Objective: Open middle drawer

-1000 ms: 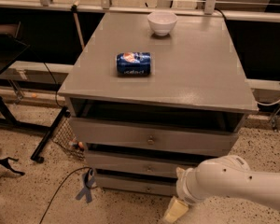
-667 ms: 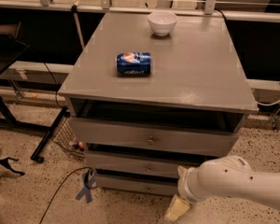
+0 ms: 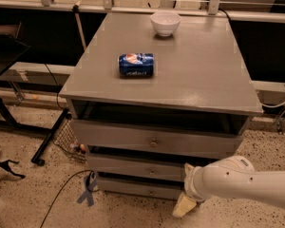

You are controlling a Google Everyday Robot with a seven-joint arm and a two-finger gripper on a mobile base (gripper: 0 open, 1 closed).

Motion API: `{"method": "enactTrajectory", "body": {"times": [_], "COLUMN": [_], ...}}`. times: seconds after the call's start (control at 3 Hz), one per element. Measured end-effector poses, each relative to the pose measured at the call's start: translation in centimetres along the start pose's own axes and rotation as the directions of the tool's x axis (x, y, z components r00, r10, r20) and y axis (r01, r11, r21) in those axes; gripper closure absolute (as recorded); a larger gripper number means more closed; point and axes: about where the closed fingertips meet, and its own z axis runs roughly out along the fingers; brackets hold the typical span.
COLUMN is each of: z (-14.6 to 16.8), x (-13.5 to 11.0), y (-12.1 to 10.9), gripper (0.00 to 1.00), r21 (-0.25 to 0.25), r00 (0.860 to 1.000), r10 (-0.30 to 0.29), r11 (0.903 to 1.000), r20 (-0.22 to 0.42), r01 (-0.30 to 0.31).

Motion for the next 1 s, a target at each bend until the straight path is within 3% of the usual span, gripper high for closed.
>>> {"method": "enactTrajectory", "body": {"times": [1.0], "z": [5.7], "x": [-0.7], "y": [-3.5], "gripper": [0.0], "r21": [-0.009], "r00": [0.997], "r10": [-0.048], "r11": [0.9988], "r20": [0.059], "r01": [0.048]}}
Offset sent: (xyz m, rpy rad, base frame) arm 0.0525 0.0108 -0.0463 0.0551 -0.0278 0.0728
